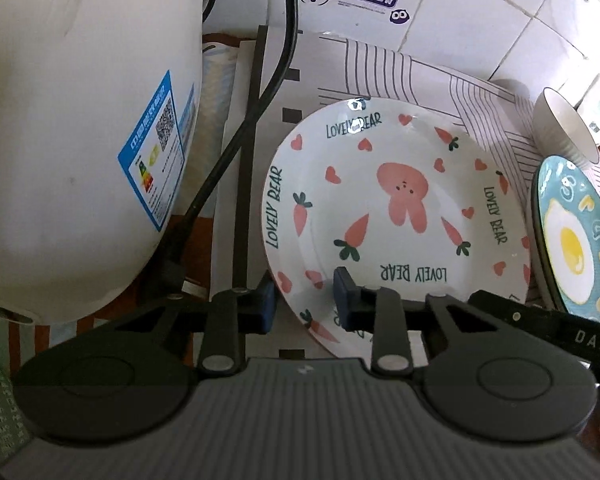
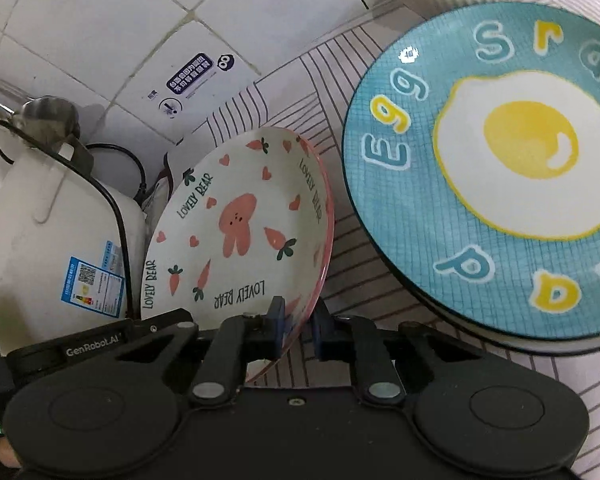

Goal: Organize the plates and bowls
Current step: 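Carry the pink bunny plate with both tools and lower it onto the plate stack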

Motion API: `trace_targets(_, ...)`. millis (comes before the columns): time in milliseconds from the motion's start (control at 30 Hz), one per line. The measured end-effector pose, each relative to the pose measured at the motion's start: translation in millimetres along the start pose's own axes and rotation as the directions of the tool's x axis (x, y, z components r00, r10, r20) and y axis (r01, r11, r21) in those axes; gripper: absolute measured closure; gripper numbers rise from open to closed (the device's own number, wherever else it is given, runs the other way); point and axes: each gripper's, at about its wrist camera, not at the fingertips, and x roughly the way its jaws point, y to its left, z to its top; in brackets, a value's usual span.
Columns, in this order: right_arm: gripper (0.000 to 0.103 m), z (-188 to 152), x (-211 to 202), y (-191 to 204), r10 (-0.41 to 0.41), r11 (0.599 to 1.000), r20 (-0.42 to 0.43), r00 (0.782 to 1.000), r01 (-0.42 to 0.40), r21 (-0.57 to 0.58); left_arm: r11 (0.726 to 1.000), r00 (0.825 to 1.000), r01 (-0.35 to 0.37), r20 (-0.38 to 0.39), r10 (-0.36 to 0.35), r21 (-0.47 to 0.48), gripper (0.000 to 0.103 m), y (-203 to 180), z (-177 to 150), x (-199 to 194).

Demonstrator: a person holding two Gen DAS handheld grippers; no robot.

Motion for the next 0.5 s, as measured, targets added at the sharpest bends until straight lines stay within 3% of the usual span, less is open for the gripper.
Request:
trace_targets(100,0.085,-0.2,-0.5,4.2,-0.018,0.999,0.017,1.0,0.019,-0.034,1.0,1.0,-0.001,-0.006,0.002,0.011,0.074,-1.4,-0.8,-0.6)
trace_targets(167,0.082,-6.3,-4.9,19.2,-0.075,0.982,0.054,0.996,0.083,-0.169,1.0,0.998,0.022,-0.051,-0.023,-0.015,0.075,0.8,1.6,-3.3)
trace_targets(367,0.081,-3.5,-20.1,18.0,-0.05,0.972,0.054,0.997,0.061,-0.226,0.999,0.998,0.044,-0.05,-0.043,0.019,0.074,-3.8,-6.9,-21.9)
trace_targets(500,0.079,-8.0,-33.2,18.8,-0.035,0.961,0.061,0.998,0.05,-0.271,0.997,1.0,0.03,-0.01,-0.029,0.072,0.074,-12.8,-10.1,-39.1)
